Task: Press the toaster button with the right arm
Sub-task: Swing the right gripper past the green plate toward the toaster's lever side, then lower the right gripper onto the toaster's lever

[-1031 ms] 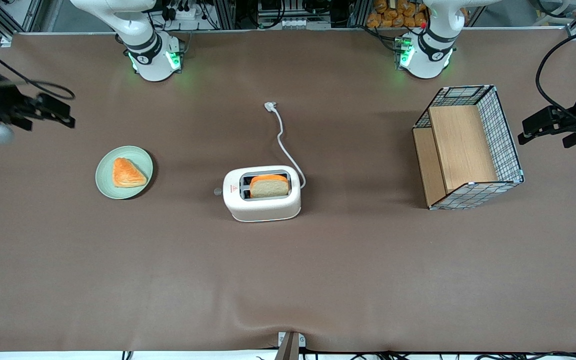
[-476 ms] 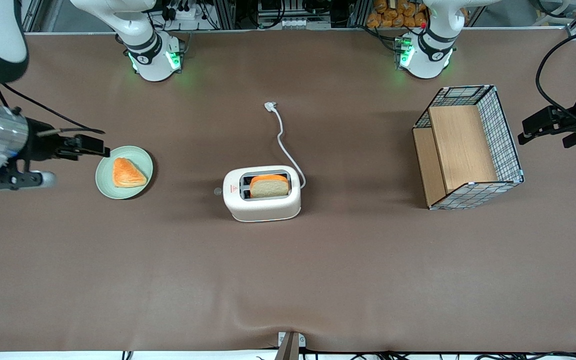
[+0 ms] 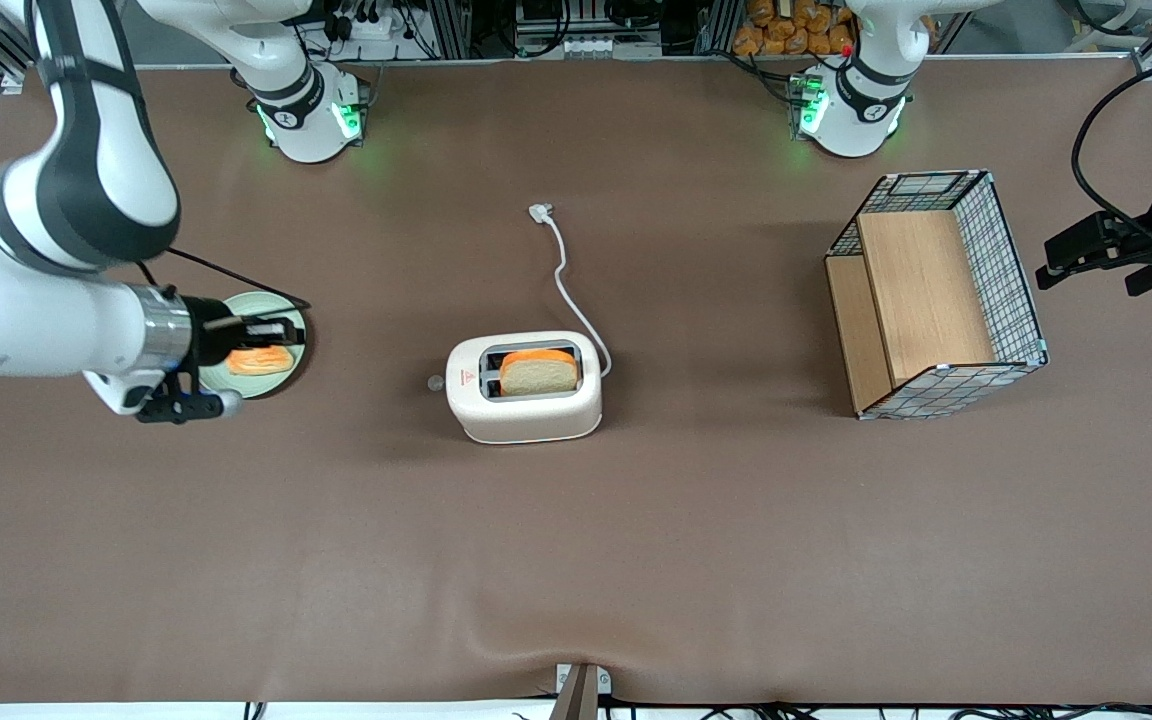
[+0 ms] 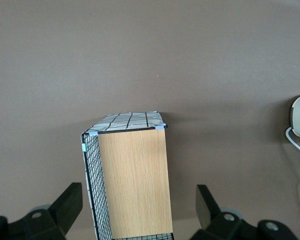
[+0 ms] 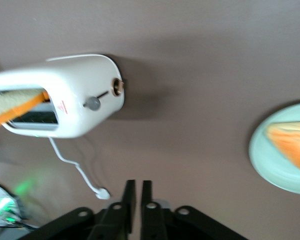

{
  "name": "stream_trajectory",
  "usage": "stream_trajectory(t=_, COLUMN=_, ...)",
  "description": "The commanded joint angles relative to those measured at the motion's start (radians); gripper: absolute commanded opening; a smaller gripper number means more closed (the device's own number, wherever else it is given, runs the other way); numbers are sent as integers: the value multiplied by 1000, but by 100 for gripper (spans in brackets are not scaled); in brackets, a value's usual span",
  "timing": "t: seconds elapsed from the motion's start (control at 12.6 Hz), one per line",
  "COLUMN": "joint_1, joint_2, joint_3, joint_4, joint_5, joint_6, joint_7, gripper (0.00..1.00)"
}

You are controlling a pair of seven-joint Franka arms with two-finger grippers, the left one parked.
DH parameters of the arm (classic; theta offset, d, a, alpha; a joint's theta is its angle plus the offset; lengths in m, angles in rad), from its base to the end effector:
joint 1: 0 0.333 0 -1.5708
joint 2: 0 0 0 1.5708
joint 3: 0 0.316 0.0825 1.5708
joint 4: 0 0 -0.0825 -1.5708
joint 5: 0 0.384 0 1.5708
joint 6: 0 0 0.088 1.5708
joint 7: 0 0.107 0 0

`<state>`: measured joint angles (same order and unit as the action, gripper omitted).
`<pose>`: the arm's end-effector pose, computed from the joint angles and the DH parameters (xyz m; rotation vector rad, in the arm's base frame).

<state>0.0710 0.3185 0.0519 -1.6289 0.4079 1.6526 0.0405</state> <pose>0.6118 0.1122 0.4233 -2.7165 0.0174 0.4490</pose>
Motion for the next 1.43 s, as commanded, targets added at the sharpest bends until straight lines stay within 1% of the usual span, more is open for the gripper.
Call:
stream_trajectory(t=0.0, joint_1=13, joint_2=-22, joint_3=3, joint_4=-139, joint_5=107, joint_6=125, joint_7=-31, gripper=0)
stream_trajectory(t=0.16, joint_1=32, joint_2=-22, joint_3=3, joint_4=-211, joint_5=202, joint_6=212, joint_7=-51, gripper=0)
stream_trajectory(t=0.32, joint_1=56, joint_2=-27, joint_3=5, joint_4=-290, joint_5=303, joint_6=295, joint_7=-111, gripper=0)
stream_trajectory(t=0.63, joint_1=108, joint_2=-13, joint_3=6, joint_4=-305, joint_5=319, joint_6=404, joint_7=-139, gripper=0)
stream_trajectory(t=0.71, joint_1=118, joint_2=-12, joint_3=8, joint_4=-305, joint_5=350, joint_6=420, joint_7=-139, gripper=0)
stream_trajectory(t=0.79, joint_1=119, joint_2=-9, joint_3=8, joint_4=-304, joint_5=367, joint_6=427, joint_7=-140, gripper=0)
stream_trajectory(t=1.35, joint_1=135, joint_2=27, joint_3=9, joint_4=-296, joint_5=373, joint_6=474, joint_7=-159, gripper=0)
